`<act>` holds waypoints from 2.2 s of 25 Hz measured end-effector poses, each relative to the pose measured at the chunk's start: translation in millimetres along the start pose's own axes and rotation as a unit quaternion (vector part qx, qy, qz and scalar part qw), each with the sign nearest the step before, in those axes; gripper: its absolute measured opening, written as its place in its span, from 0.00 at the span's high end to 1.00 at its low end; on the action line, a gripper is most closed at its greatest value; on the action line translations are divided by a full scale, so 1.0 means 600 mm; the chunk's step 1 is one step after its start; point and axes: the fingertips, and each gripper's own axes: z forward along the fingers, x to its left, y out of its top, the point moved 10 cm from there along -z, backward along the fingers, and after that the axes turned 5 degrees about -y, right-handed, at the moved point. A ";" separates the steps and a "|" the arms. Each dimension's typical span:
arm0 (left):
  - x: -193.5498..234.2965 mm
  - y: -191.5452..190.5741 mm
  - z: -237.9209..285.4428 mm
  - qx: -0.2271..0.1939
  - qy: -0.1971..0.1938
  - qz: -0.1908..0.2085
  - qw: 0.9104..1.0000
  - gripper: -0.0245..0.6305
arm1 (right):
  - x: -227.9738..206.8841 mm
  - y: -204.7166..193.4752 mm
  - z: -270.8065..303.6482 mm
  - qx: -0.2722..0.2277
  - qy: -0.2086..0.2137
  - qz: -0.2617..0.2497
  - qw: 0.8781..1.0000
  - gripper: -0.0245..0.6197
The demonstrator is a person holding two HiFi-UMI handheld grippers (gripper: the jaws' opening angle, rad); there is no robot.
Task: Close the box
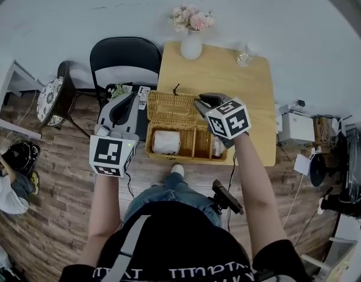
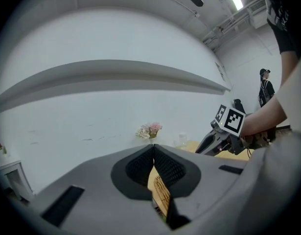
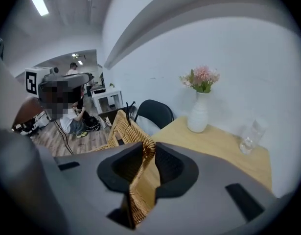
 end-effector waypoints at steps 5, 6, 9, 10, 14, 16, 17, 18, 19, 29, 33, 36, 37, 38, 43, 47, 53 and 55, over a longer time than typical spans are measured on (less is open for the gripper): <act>-0.004 0.010 -0.032 -0.003 -0.019 -0.002 1.000 0.94 | 0.033 0.000 -0.032 -0.001 -0.029 0.006 1.000 0.85; -0.006 0.011 -0.037 -0.004 -0.022 -0.002 1.000 0.94 | 0.038 0.000 -0.036 -0.001 -0.032 0.009 0.999 0.85; -0.016 0.013 -0.052 -0.005 -0.032 -0.002 0.999 0.94 | 0.052 -0.003 -0.048 0.000 -0.044 0.009 0.999 0.85; -0.020 0.014 -0.057 -0.006 -0.035 -0.002 0.999 0.94 | 0.056 -0.004 -0.052 0.002 -0.048 0.008 0.999 0.85; -0.027 0.013 -0.071 -0.008 -0.042 -0.005 0.999 0.94 | 0.070 -0.007 -0.064 0.011 -0.057 0.002 0.998 0.85; -0.027 0.014 -0.079 -0.011 -0.043 -0.007 0.999 0.94 | 0.079 -0.007 -0.070 0.017 -0.063 -0.005 0.998 0.85; -0.028 0.014 -0.083 -0.012 -0.044 -0.008 0.999 0.94 | 0.084 -0.008 -0.073 0.020 -0.066 -0.009 0.998 0.85; -0.028 0.014 -0.088 -0.014 -0.045 -0.009 0.999 0.94 | 0.089 -0.009 -0.076 0.022 -0.068 -0.013 0.997 0.85; -0.029 0.014 -0.094 -0.015 -0.046 -0.010 0.999 0.94 | 0.094 -0.010 -0.079 0.024 -0.071 -0.015 0.997 0.85; -0.038 -0.004 -0.167 -0.017 -0.058 -0.019 0.998 0.94 | 0.162 -0.045 -0.115 0.045 -0.089 -0.024 0.995 0.83; -0.043 -0.020 -0.193 -0.013 -0.065 -0.024 0.998 0.94 | 0.190 -0.075 -0.123 0.052 -0.090 -0.012 0.994 0.82; -0.046 -0.030 -0.203 -0.010 -0.068 -0.028 0.997 0.94 | 0.207 -0.094 -0.121 0.063 -0.099 -0.015 0.993 0.81; -0.047 -0.033 -0.206 -0.009 -0.069 -0.029 0.997 0.94 | 0.212 -0.100 -0.120 0.066 -0.102 -0.019 0.992 0.81; -0.047 -0.034 -0.207 -0.008 -0.070 -0.030 0.997 0.94 | 0.216 -0.104 -0.119 0.069 -0.106 -0.023 0.992 0.81; -0.051 -0.046 -0.218 -0.004 -0.073 -0.034 0.997 0.94 | 0.231 -0.132 -0.113 0.076 -0.115 -0.022 0.990 0.80; -0.056 -0.062 -0.227 0.005 -0.075 -0.044 0.996 0.94 | 0.244 -0.151 -0.105 0.099 -0.114 -0.034 0.988 0.79; -0.069 -0.083 -0.217 0.020 -0.077 -0.059 0.995 0.94 | 0.250 -0.175 -0.091 0.127 -0.099 -0.042 0.986 0.78; -0.075 -0.087 -0.207 0.026 -0.078 -0.064 0.995 0.94 | 0.246 -0.184 -0.084 0.133 -0.090 -0.036 0.986 0.77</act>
